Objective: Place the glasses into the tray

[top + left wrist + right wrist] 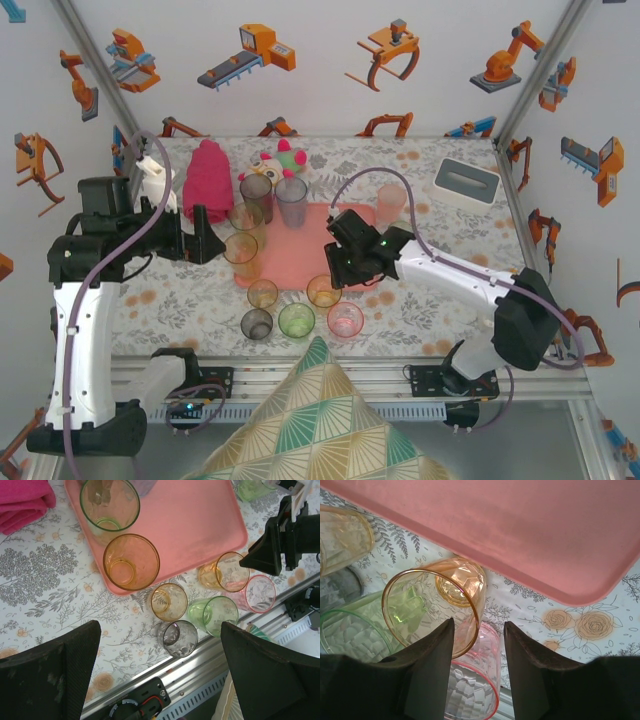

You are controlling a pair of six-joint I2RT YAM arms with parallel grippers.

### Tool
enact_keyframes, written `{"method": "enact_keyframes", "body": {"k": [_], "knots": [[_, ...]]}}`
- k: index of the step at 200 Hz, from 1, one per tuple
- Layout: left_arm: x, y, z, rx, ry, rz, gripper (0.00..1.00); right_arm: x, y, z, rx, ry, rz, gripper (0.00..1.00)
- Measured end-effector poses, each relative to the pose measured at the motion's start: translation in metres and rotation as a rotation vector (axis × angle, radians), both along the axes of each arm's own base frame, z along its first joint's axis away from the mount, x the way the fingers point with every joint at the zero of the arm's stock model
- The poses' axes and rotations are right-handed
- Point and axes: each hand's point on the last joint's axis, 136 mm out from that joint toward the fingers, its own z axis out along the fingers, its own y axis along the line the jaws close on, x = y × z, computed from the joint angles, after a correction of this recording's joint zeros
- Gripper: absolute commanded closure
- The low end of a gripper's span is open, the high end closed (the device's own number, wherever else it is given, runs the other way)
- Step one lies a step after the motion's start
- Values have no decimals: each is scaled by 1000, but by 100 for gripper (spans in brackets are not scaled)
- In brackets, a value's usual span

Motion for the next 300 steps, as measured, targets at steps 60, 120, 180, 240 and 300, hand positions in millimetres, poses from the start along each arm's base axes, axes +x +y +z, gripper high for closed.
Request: {"method": "enact_keyframes", "body": {"k": [60, 120, 180, 240, 300], "knots": [[0, -1, 3, -7, -3, 2, 3, -2, 2, -16, -44, 19, 9, 62], [0, -1, 7, -16, -8, 5, 3, 0, 1, -16, -58, 4, 5, 69], [0, -1, 7, -16, -8, 6, 3, 5, 10, -18, -86, -10, 16, 77], [-1, -1, 8, -17, -14, 6, 3, 5, 9, -20, -119, -14, 25, 88], [-3, -1, 10, -18, -22, 6, 3, 5, 8, -20, -136, -11, 26, 92]]}}
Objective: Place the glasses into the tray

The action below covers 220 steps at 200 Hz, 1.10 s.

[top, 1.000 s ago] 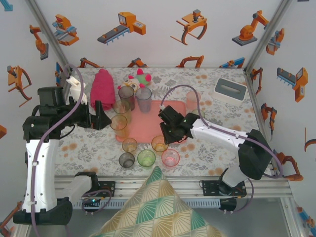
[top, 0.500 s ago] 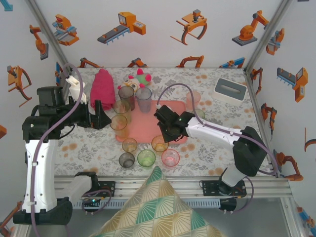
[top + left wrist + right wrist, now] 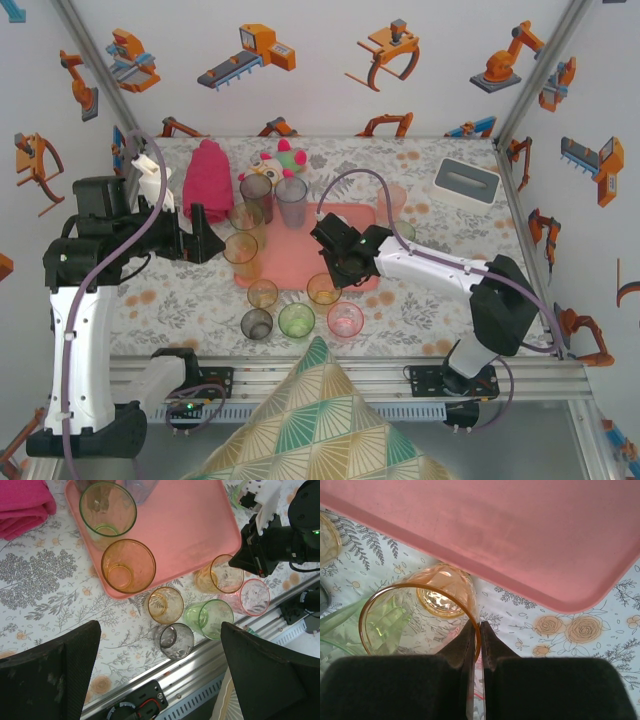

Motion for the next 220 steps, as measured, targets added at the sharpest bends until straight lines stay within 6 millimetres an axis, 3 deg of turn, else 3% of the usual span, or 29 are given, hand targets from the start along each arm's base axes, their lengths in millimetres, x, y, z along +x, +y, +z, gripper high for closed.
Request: {"method": "enact_keyframes", "body": {"k": [34, 155, 220], "knots": [[0, 0, 3, 0, -7, 0, 3, 1, 0, 4, -8, -3, 1, 92], [-3, 0, 8, -1, -27, 1, 3, 20, 6, 51, -8, -90, 6, 92], [-4, 0, 10, -2, -34, 0, 3, 51, 18, 60, -12, -120, -8, 92]]}}
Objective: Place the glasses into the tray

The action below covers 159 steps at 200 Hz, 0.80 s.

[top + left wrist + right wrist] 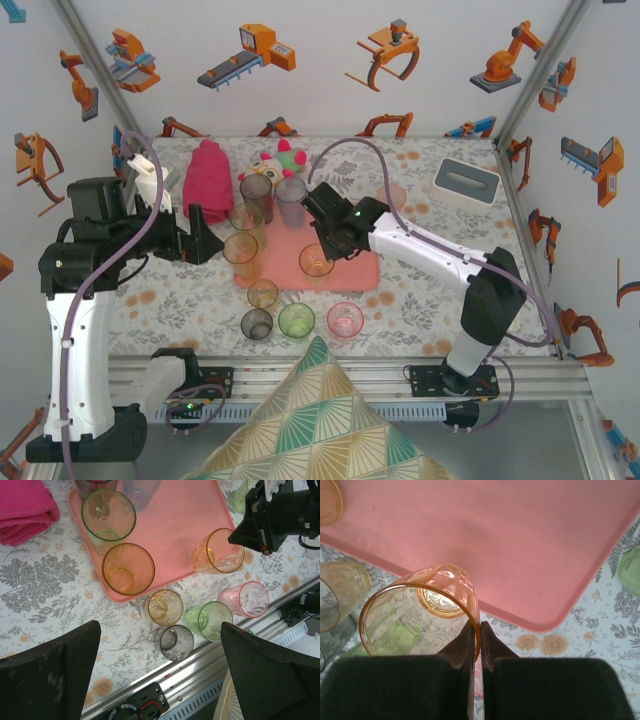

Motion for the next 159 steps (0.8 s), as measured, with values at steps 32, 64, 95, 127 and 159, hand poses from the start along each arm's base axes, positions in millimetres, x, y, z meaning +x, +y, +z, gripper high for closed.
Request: {"method": "enact_keyframes", "body": {"k": [32, 64, 95, 127, 159], "knots": [[0, 0, 0, 1, -1, 0, 3, 21, 14, 2, 3, -16, 10, 92], [0, 0, 0, 6, -2, -2, 3, 40, 32, -6, -9, -20, 25, 92], [0, -1, 0, 5, -1, -3, 3, 53, 46, -21, -25, -14, 36, 92], [0, -1, 0, 5, -1, -4, 3, 66, 55, -28, -23, -15, 34, 92], [0, -1, 0, 5, -1, -5, 3, 79, 64, -25, 2, -37, 24, 92]]}}
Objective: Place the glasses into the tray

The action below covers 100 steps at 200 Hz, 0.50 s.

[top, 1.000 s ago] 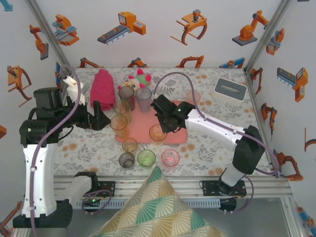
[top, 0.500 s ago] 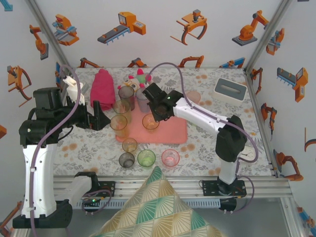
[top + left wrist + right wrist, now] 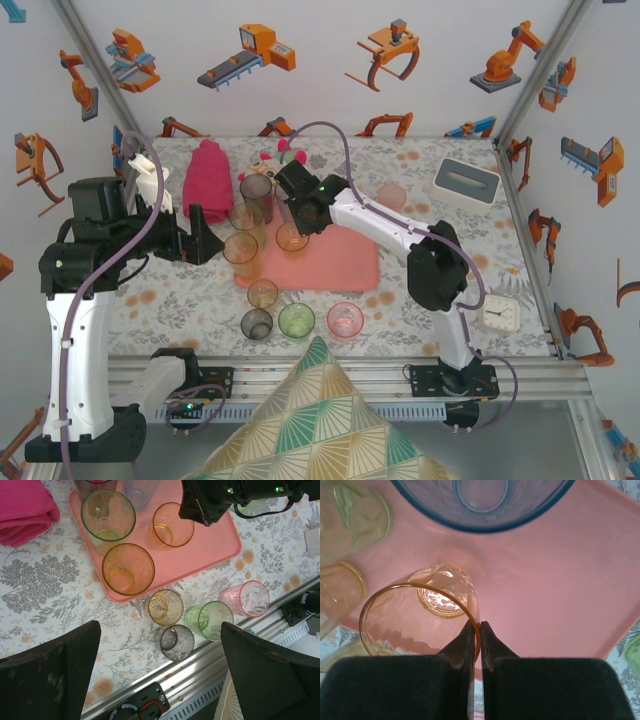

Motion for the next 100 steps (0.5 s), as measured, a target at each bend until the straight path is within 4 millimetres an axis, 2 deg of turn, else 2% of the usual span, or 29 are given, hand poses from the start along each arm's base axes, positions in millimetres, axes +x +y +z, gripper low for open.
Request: {"method": "enact_keyframes", "body": {"k": [37, 100], "knots": [[0, 0, 0, 0, 0, 0, 3, 11, 11, 3, 28, -19, -2, 92], [0, 0, 0, -1, 0, -1, 3, 13, 15, -5, 33, -7, 2, 91]]}}
